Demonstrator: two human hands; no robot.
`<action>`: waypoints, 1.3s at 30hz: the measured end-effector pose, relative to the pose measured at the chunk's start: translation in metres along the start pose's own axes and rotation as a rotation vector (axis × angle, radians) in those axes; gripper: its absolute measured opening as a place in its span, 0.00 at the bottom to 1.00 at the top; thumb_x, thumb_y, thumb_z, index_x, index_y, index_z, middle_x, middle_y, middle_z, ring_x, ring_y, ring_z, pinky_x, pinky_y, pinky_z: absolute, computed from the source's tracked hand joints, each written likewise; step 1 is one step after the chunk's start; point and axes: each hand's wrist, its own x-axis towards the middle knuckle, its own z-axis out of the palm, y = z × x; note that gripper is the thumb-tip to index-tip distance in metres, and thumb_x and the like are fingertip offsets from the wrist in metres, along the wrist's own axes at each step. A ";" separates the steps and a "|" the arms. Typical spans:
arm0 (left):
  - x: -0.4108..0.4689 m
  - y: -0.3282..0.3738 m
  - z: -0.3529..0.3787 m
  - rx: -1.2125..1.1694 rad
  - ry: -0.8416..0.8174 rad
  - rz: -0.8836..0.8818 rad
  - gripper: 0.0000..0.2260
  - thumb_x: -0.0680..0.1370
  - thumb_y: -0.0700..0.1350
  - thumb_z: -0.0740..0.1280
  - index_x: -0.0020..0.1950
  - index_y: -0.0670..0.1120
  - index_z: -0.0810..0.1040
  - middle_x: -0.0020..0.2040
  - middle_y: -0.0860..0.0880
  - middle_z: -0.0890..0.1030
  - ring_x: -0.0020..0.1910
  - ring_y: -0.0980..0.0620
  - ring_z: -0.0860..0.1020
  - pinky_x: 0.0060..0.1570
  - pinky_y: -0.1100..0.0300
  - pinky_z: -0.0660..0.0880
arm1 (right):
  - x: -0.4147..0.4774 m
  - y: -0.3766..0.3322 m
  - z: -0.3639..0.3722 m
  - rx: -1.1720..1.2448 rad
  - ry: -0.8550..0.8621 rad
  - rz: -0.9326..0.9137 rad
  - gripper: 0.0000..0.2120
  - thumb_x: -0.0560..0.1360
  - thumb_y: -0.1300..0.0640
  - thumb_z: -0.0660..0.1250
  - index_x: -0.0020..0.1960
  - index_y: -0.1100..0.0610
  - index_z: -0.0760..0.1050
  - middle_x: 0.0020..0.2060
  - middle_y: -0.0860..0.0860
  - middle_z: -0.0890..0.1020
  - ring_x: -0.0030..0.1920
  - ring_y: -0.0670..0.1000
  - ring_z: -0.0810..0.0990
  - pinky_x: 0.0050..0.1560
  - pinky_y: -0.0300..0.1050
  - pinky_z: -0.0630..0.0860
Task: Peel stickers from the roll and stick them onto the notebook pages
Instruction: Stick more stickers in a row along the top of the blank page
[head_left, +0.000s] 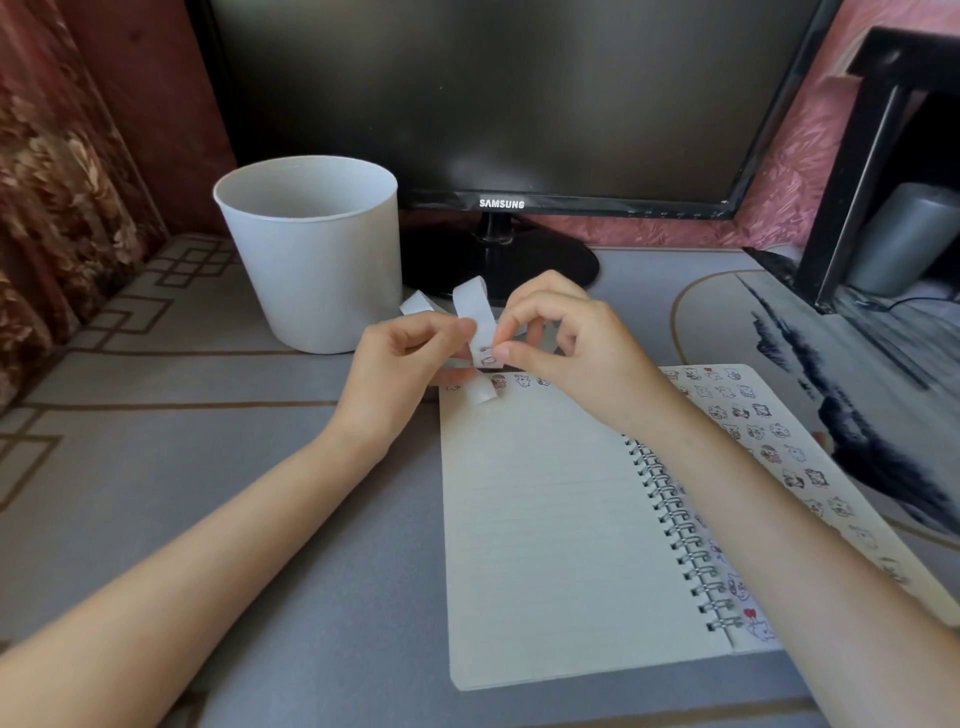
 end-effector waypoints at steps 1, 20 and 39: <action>0.000 -0.001 0.000 -0.010 0.007 -0.006 0.08 0.78 0.40 0.66 0.44 0.37 0.82 0.48 0.40 0.83 0.50 0.44 0.81 0.49 0.52 0.81 | 0.000 -0.003 -0.003 0.031 0.003 0.021 0.02 0.72 0.63 0.71 0.43 0.58 0.79 0.44 0.47 0.76 0.35 0.40 0.73 0.38 0.29 0.69; 0.001 -0.001 0.000 0.016 0.021 -0.002 0.09 0.77 0.39 0.66 0.39 0.41 0.82 0.38 0.53 0.82 0.41 0.57 0.80 0.49 0.58 0.80 | -0.006 0.026 -0.052 -0.102 -0.035 0.624 0.04 0.68 0.60 0.75 0.41 0.59 0.82 0.33 0.52 0.82 0.31 0.46 0.74 0.37 0.38 0.70; 0.009 -0.010 -0.011 0.106 -0.003 0.021 0.09 0.78 0.41 0.66 0.43 0.38 0.82 0.44 0.43 0.82 0.46 0.48 0.82 0.50 0.57 0.80 | -0.006 0.011 -0.052 0.048 -0.030 0.568 0.04 0.69 0.58 0.74 0.42 0.58 0.82 0.30 0.47 0.81 0.28 0.42 0.72 0.31 0.32 0.68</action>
